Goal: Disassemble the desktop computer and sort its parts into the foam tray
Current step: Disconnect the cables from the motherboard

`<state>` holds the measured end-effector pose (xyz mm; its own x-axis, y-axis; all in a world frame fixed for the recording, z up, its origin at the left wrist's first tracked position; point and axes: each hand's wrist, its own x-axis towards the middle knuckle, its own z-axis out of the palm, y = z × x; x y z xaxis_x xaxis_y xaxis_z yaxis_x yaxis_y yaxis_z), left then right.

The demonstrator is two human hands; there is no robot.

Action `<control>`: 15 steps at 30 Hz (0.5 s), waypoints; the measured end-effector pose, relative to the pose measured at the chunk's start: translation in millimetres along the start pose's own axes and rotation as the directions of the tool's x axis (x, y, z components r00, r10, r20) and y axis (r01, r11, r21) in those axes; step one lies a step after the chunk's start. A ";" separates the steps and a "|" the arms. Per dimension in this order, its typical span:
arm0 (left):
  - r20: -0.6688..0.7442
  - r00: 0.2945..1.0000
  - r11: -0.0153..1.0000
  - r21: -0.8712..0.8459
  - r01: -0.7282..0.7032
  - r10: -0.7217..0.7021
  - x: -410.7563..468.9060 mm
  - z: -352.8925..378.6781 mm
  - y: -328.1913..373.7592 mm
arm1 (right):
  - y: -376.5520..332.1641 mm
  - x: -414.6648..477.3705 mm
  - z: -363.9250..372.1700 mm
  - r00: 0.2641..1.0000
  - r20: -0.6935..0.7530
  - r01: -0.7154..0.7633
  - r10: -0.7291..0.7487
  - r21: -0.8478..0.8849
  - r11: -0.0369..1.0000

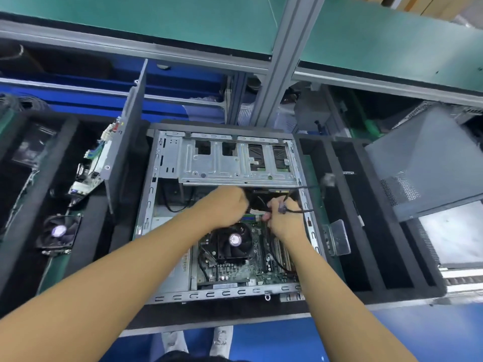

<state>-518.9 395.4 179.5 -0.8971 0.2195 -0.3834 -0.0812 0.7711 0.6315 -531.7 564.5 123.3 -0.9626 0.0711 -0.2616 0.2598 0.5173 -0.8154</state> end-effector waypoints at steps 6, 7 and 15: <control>0.004 0.971 0.907 0.359 0.222 -0.239 36.1 18.4 -36.4 | 10.1 -4.6 -4.0 1.000 0.030 -0.009 0.005 0.151 0.989; -0.017 0.974 0.910 0.352 0.218 -0.227 43.8 19.1 -38.0 | 12.2 -5.1 -5.0 0.999 0.035 -0.010 0.005 0.141 0.990; -0.238 0.962 0.889 0.400 0.224 -0.135 70.9 50.4 -42.4 | 16.7 -7.8 -8.3 0.993 0.105 0.040 -0.046 0.067 0.997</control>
<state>-557.2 408.4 91.6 -0.9553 -0.0358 -0.2935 -0.0996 0.9735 0.2057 -520.5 579.7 116.0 -0.9602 -0.0426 -0.2760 0.2261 0.4615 -0.8579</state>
